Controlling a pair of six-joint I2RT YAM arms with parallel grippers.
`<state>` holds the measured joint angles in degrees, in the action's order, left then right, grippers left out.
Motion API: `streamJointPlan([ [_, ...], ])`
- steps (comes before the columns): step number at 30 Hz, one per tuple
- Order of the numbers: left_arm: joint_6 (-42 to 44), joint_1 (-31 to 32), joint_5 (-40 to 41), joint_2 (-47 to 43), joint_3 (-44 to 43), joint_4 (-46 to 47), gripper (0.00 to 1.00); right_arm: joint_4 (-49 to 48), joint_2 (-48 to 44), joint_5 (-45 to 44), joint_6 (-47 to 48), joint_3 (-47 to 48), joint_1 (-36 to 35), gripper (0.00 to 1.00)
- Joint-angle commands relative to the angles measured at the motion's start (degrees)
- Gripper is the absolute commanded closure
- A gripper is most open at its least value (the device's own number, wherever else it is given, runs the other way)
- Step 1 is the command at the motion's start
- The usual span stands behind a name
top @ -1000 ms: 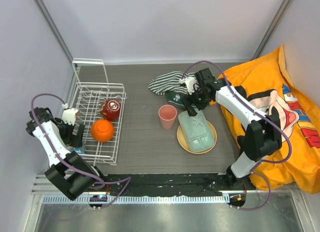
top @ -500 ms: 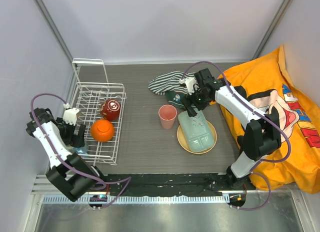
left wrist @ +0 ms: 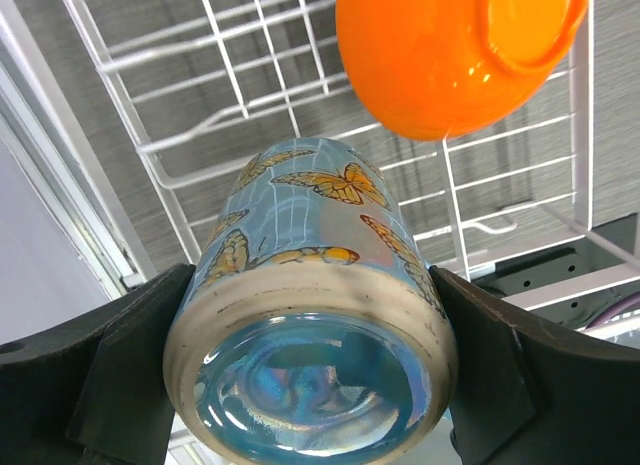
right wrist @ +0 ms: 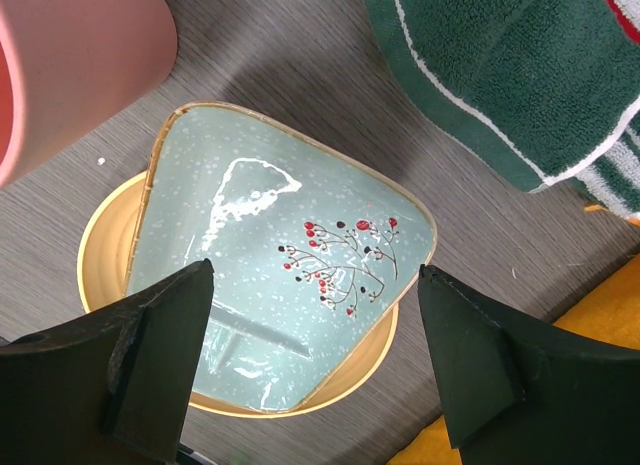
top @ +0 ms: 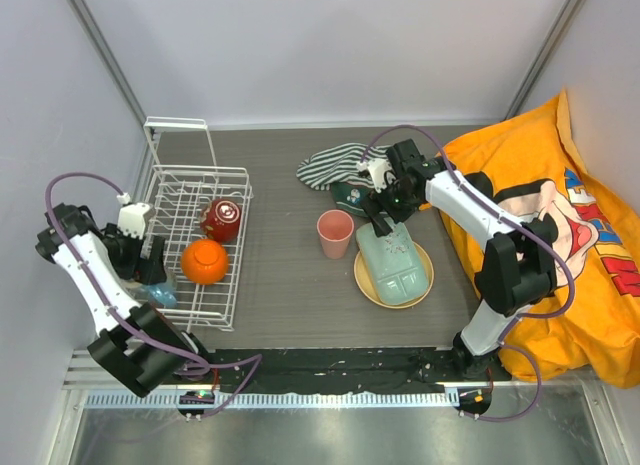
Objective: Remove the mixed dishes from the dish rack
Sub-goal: Pick up the cup from the dish rack, then place the cup at the center of the board.
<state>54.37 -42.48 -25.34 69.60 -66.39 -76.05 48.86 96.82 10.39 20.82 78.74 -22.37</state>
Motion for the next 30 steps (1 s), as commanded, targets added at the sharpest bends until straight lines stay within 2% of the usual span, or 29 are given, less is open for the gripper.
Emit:
streamJointPlan([
  [1,-1.02,-0.41,-6.73,0.35,-6.55,-4.01,0.99,-0.87,0.65,1.47,-0.69,2.03,0.14,0.13],
  [9,-2.42,-0.41,-14.99,2.46,-13.85,-9.64,1.00,-0.43,0.74,4.54,-0.78,4.58,0.13,0.13],
  [16,-2.25,-0.50,-28.87,6.51,-20.18,-19.13,1.00,0.01,0.66,13.85,-2.01,8.71,0.13,0.14],
  [25,-6.20,1.25,-41.01,7.30,-19.74,-19.13,1.00,-5.17,1.80,31.25,-9.21,15.56,0.05,0.12],
  [30,-14.53,6.96,-47.33,9.49,-21.76,-16.25,1.00,-10.62,3.55,35.22,-13.87,18.20,-1.00,0.12],
])
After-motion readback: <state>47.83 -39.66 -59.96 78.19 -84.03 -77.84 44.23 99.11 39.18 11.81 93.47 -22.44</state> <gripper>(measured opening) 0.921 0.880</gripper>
